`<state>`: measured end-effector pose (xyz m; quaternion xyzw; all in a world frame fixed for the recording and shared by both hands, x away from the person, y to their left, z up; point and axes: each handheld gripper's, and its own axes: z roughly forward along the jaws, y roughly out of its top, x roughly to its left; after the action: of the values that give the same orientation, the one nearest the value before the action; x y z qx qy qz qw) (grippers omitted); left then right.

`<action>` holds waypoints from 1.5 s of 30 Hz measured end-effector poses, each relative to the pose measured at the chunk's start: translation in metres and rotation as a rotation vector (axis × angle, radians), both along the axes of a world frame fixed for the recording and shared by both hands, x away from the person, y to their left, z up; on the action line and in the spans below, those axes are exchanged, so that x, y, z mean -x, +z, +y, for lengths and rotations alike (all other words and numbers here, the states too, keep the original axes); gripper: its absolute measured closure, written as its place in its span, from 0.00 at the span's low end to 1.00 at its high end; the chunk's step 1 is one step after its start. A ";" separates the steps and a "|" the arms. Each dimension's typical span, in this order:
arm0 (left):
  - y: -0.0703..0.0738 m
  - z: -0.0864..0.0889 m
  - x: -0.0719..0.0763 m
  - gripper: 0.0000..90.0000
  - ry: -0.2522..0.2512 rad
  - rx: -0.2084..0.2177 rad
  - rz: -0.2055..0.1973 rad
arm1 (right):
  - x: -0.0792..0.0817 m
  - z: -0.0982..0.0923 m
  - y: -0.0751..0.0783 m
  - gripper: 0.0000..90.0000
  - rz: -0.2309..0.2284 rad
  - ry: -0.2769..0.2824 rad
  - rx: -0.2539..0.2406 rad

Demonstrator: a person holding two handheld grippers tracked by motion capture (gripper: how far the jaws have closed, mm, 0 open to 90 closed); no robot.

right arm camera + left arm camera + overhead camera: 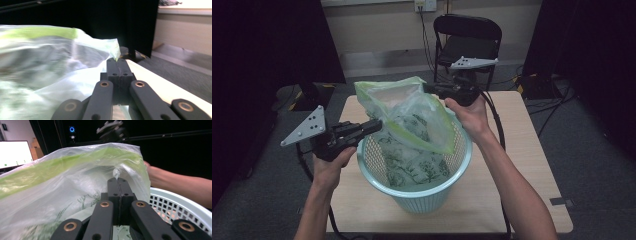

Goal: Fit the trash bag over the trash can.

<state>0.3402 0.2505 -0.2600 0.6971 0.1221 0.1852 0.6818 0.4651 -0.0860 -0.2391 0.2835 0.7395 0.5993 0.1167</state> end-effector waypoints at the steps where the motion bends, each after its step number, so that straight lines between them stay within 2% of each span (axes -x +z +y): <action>1: 0.000 0.001 0.002 1.00 0.004 0.004 -0.002 | -0.005 -0.003 -0.001 1.00 0.012 -0.007 -0.002; 4: -0.001 0.005 0.005 1.00 0.005 0.001 -0.004 | -0.021 -0.013 -0.006 1.00 0.038 -0.036 -0.005; 7: -0.002 0.008 0.009 1.00 -0.001 0.013 -0.006 | -0.036 -0.021 -0.016 1.00 0.073 -0.071 0.033; 12: -0.003 0.011 0.015 1.00 0.000 0.018 -0.011 | -0.058 -0.032 -0.038 1.00 0.122 -0.117 0.026; 16: -0.003 0.015 0.021 1.00 -0.003 0.030 -0.014 | -0.073 -0.039 -0.054 1.00 0.157 -0.159 0.029; 20: -0.006 0.017 0.022 1.00 -0.005 0.017 -0.015 | -0.084 -0.047 -0.067 1.00 0.182 -0.220 0.046; 21: -0.007 0.017 0.021 1.00 -0.002 0.018 -0.012 | -0.085 -0.049 -0.069 1.00 0.193 -0.220 0.029; 23: -0.009 0.017 0.017 0.99 -0.009 0.023 0.002 | -0.082 -0.052 -0.070 1.00 0.179 -0.213 0.009; 24: -0.010 0.016 0.016 0.93 0.002 0.023 0.003 | -0.079 -0.052 -0.069 1.00 0.171 -0.208 0.010; 26: -0.010 0.017 0.013 0.75 0.028 0.039 0.019 | -0.074 -0.054 -0.066 1.00 0.157 -0.203 0.003; 30: -0.014 0.021 0.008 0.63 0.051 0.031 0.047 | -0.067 -0.063 -0.065 1.00 0.147 -0.201 -0.021; 34: -0.024 0.029 0.003 0.63 0.073 0.035 0.072 | -0.062 -0.074 -0.067 1.00 0.146 -0.211 -0.043; 37: -0.032 0.032 -0.001 0.62 0.076 0.040 0.096 | -0.061 -0.078 -0.070 1.00 0.150 -0.221 -0.035; 40: -0.037 0.035 -0.003 0.59 0.084 0.025 0.115 | -0.064 -0.082 -0.073 1.00 0.161 -0.235 -0.046; 42: -0.040 0.040 -0.006 0.63 0.094 0.031 0.126 | -0.065 -0.083 -0.076 1.00 0.167 -0.235 -0.051; 43: -0.041 0.043 -0.007 0.68 0.100 0.044 0.127 | -0.065 -0.082 -0.076 1.00 0.165 -0.228 -0.049; 45: -0.041 0.048 -0.013 0.71 0.112 0.068 0.134 | -0.065 -0.078 -0.076 1.00 0.158 -0.222 -0.046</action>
<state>0.3530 0.2987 -0.3010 0.6766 0.2126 0.1716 0.6837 0.5296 -0.1641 -0.3151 0.4123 0.6965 0.5755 0.1172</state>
